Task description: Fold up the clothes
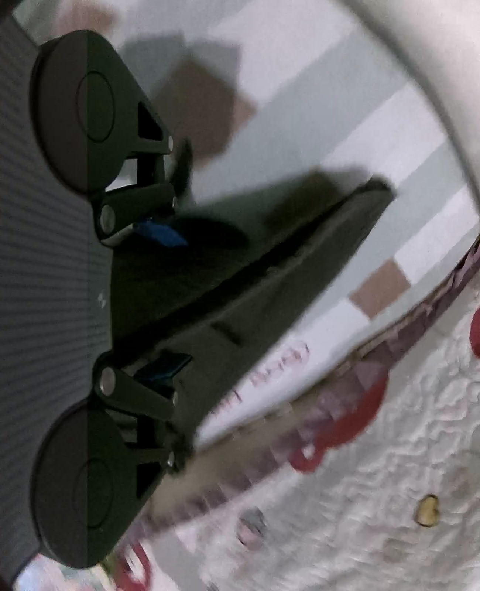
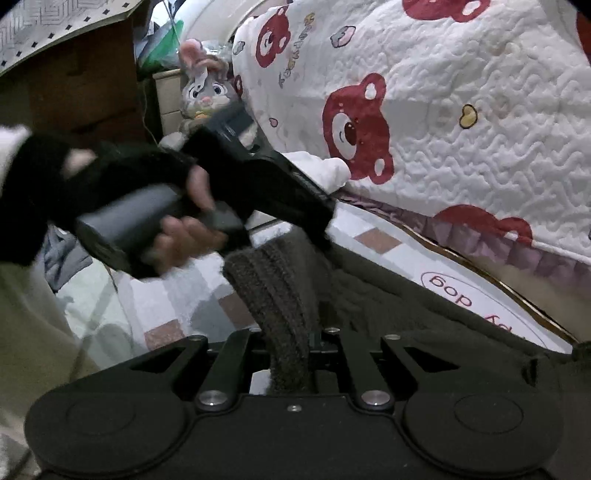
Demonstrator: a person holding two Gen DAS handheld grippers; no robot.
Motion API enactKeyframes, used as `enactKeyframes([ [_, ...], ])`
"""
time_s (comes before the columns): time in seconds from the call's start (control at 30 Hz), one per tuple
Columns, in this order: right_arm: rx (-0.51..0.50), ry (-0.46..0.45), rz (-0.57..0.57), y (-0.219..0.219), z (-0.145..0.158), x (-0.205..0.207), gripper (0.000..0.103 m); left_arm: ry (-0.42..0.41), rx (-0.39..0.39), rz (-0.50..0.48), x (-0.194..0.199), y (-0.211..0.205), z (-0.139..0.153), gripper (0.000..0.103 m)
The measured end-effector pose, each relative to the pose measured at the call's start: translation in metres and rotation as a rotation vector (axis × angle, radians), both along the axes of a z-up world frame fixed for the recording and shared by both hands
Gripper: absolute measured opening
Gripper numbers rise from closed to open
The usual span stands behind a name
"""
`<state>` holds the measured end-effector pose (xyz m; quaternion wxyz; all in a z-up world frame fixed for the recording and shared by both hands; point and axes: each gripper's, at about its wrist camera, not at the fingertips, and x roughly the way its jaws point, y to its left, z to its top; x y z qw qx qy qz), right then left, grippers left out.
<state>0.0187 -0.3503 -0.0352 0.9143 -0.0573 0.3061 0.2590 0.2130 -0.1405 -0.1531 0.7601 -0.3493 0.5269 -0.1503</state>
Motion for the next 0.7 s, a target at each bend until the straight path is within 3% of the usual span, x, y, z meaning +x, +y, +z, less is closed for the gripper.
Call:
enactKeyframes([
  [0.03, 0.004, 0.006, -0.003, -0.003, 0.000, -0.001, 0.009, -0.032, -0.013, 0.020, -0.001, -0.003, -0.002, 0.006],
  [0.1, 0.004, 0.023, -0.015, -0.010, 0.002, -0.001, 0.009, -0.109, 0.034, 0.012, -0.004, -0.017, 0.004, 0.006],
  [0.27, -0.014, 0.001, -0.175, -0.054, 0.017, 0.016, 0.009, -0.396, 0.178, -0.139, -0.003, -0.081, 0.070, 0.006],
  [0.37, 0.154, 0.063, -0.326, -0.118, 0.020, 0.030, 0.009, -0.560, 0.263, -0.306, -0.010, -0.145, 0.112, 0.006],
  [0.43, 0.330, 0.129, -0.462, -0.167, 0.010, 0.035, 0.010, -0.669, 0.323, -0.412, -0.020, -0.194, 0.127, 0.006],
  [0.5, 0.533, 0.214, -0.596, -0.220, -0.007, 0.032, 0.010, -0.717, 0.351, -0.475, -0.029, -0.243, 0.126, 0.006],
  [0.53, 0.584, 0.244, -0.646, -0.240, -0.015, 0.027, 0.010, -0.722, 0.339, -0.492, -0.033, -0.267, 0.124, 0.006],
  [0.63, 0.590, 0.268, -0.771, -0.282, -0.024, 0.000, 0.011, -0.707, 0.226, -0.523, -0.045, -0.316, 0.114, 0.006],
  [0.7, 0.590, 0.266, -0.825, -0.300, -0.024, -0.021, 0.013, -0.716, 0.206, -0.577, -0.055, -0.343, 0.110, 0.006],
])
